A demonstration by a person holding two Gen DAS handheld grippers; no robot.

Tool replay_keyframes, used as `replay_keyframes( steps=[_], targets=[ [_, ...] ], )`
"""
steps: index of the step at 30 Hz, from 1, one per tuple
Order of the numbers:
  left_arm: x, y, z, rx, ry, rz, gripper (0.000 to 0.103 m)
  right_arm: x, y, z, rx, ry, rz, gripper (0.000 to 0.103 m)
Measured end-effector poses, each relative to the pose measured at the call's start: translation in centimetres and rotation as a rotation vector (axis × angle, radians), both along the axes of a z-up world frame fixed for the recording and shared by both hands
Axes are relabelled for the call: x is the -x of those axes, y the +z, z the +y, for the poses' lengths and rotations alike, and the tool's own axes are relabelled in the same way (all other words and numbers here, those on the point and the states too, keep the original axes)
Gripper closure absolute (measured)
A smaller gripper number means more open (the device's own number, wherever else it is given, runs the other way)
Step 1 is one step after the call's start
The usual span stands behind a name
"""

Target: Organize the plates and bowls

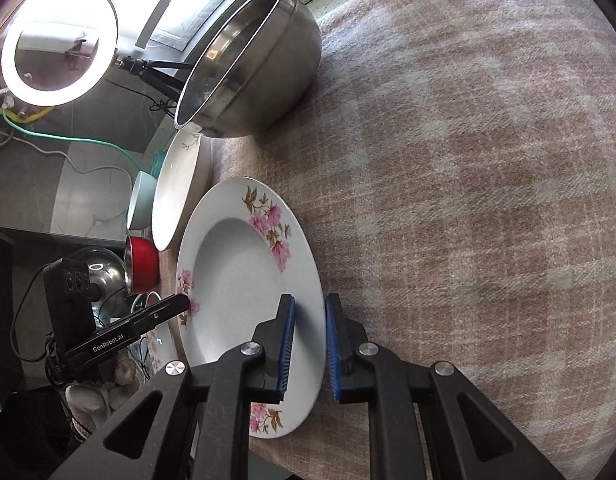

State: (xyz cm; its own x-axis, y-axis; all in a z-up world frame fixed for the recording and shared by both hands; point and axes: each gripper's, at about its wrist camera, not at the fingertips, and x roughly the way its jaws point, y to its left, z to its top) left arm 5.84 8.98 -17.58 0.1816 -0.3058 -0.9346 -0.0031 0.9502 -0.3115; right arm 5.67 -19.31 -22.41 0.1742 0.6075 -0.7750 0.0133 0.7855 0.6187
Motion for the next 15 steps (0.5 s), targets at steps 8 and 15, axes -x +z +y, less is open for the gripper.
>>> replay_keyframes(
  steps=[8,15],
  targets=[
    [0.23,-0.03,0.09,0.002,0.015,-0.003,0.081,0.09,0.23,0.46,0.024,0.005,-0.012,0.089],
    [0.47,0.15,-0.16,-0.007,0.020,-0.008,0.081,0.27,0.28,0.28,0.030,0.003,-0.015,0.088]
  ],
)
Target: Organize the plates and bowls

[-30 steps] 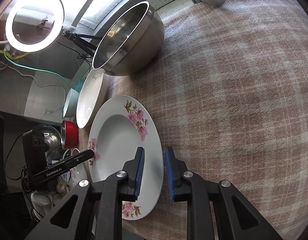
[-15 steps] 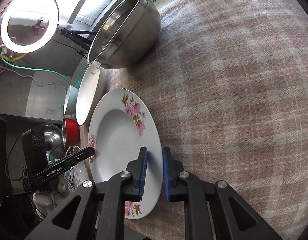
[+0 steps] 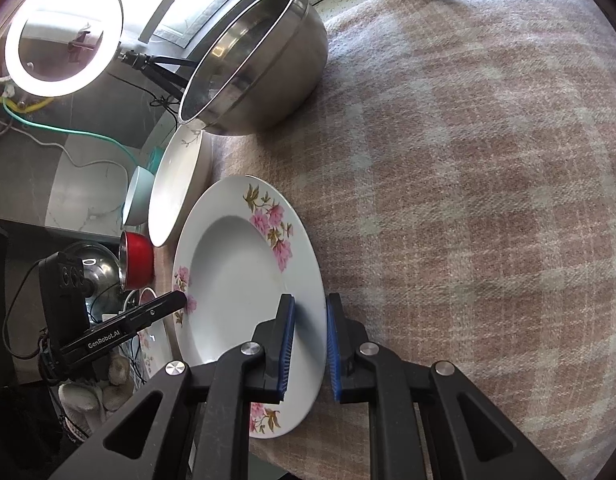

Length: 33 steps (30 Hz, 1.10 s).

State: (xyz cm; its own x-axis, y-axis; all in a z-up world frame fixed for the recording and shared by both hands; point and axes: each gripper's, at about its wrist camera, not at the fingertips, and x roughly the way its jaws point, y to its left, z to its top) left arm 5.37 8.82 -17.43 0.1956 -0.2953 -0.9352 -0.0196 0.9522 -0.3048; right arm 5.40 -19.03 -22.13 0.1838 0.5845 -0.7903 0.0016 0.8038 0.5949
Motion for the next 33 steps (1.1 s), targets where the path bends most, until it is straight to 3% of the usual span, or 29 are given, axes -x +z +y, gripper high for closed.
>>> replay_keyframes(
  steps=[33],
  targets=[
    [2.0,0.3,-1.8,0.008,-0.027,0.009,0.081,2.7,0.0,-2.0,-0.005,-0.038,0.024,0.088]
  ],
)
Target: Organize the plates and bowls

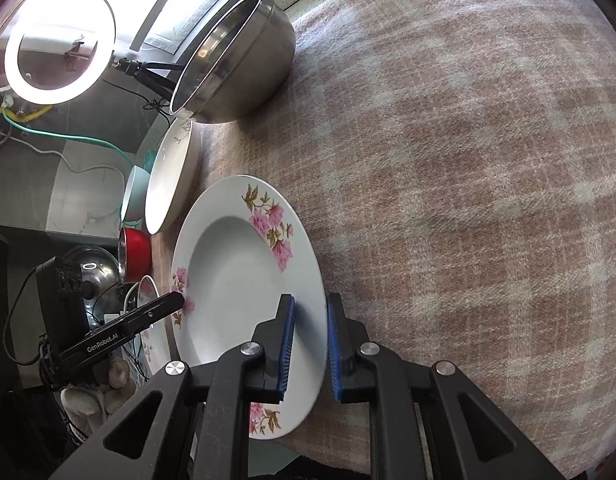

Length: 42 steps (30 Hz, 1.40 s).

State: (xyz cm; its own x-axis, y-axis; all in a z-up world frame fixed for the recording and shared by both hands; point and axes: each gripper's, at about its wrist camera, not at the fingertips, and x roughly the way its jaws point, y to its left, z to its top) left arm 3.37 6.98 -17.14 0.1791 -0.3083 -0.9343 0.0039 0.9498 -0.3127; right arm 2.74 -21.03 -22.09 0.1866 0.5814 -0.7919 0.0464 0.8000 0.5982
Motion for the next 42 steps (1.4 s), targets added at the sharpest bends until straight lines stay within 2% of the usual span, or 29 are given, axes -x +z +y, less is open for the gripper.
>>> replay_keyframes(
  steps=[24,30,35,42],
  targets=[
    [0.6,-0.3,0.0,-0.001,0.005,-0.001,0.081,0.2,-0.3,0.5,0.012,0.015,-0.006,0.088],
    [0.6,-0.3,0.1,-0.002,0.007,0.000,0.081,0.2,0.0,1.1,0.044,0.032,-0.017,0.086],
    [0.7,0.1,0.5,-0.025,0.021,-0.013,0.081,0.4,0.2,0.7,0.080,0.015,-0.021,0.073],
    [0.8,1.0,1.2,-0.025,0.040,-0.044,0.081,0.8,1.6,-0.7,0.107,-0.003,-0.054,0.073]
  ],
)
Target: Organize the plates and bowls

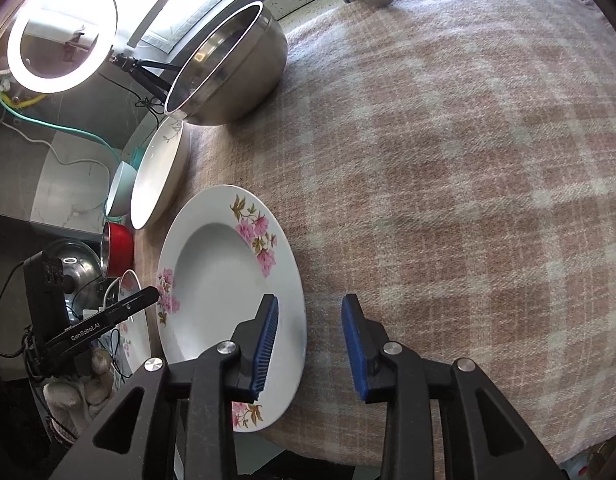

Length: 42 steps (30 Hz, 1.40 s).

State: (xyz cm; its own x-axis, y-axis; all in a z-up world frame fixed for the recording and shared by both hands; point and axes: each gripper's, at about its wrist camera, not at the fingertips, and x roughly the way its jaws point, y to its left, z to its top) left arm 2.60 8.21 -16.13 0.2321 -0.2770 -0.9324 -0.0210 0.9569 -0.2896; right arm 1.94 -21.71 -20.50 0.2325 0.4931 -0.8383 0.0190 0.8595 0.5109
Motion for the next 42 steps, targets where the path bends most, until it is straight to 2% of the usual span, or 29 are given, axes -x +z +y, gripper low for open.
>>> replay_keyframes(
  steps=[5,12,19,23,31,38,42],
  targets=[
    [-0.1,1.3,0.0,0.015,0.015,-0.042,0.081,-0.1,1.9,-0.2,0.043,0.010,-0.059,0.073],
    [0.5,2.7,0.6,0.023,0.036,-0.086,0.081,0.5,5.0,2.4,0.126,0.111,-0.180,0.073],
    [2.5,3.8,2.7,0.022,0.114,-0.119,0.081,0.7,6.2,4.2,-0.001,0.098,-0.235,0.073],
    [4.3,4.2,4.8,0.012,0.179,-0.131,0.081,0.8,7.0,6.2,0.033,0.143,-0.278,0.073],
    [8.5,4.6,10.2,-0.004,0.346,-0.148,0.081,1.1,7.6,12.5,0.064,0.311,-0.283,0.073],
    [11.6,3.7,14.4,-0.024,0.473,-0.132,0.081,1.1,7.2,18.1,0.098,0.428,-0.272,0.073],
    [12.5,3.3,16.0,-0.038,0.508,-0.126,0.081,1.0,6.3,20.7,0.112,0.473,-0.247,0.067]
  ],
)
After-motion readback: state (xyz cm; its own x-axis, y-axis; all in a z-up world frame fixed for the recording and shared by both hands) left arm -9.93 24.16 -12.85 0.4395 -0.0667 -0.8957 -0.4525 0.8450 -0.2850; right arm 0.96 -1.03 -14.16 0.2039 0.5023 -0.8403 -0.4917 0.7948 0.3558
